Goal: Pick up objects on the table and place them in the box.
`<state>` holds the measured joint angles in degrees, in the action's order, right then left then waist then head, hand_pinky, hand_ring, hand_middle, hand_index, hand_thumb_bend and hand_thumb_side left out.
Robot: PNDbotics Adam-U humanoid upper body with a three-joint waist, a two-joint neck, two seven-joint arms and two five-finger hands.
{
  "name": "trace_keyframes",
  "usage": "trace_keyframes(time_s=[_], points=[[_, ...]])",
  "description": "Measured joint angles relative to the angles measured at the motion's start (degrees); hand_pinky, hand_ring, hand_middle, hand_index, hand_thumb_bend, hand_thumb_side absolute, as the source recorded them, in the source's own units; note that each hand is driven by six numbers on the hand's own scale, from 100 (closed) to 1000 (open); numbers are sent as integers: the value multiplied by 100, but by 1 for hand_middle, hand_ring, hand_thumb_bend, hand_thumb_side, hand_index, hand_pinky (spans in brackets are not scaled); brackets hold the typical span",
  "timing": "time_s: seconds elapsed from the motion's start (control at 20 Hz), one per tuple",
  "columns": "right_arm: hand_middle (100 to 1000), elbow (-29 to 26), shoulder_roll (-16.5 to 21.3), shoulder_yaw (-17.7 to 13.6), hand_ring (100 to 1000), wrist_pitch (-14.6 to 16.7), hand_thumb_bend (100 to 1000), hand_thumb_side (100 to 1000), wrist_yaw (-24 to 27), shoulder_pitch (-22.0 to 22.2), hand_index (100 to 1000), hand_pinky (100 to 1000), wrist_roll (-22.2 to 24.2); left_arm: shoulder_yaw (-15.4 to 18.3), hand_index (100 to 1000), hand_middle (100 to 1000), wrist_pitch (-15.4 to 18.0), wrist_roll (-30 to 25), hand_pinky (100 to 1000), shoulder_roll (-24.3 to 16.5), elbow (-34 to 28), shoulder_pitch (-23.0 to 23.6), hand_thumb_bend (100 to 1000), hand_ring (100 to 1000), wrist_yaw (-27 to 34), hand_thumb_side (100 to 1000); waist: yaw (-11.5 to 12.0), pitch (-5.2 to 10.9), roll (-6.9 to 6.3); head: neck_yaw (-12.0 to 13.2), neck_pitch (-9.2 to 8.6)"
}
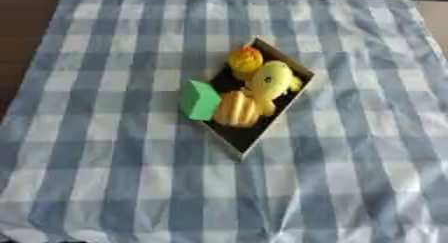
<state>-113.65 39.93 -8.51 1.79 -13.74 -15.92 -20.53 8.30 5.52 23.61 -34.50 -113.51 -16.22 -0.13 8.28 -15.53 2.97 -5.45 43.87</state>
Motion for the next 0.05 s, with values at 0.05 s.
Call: trace_keyframes(time_s=[0.05], points=[[658,0,-23,-12,911,36,100,556,12,18,812,880,-46,37,778,616,41,34,713,47,0,63,100,750,21,467,4,0,7,0,-1]])
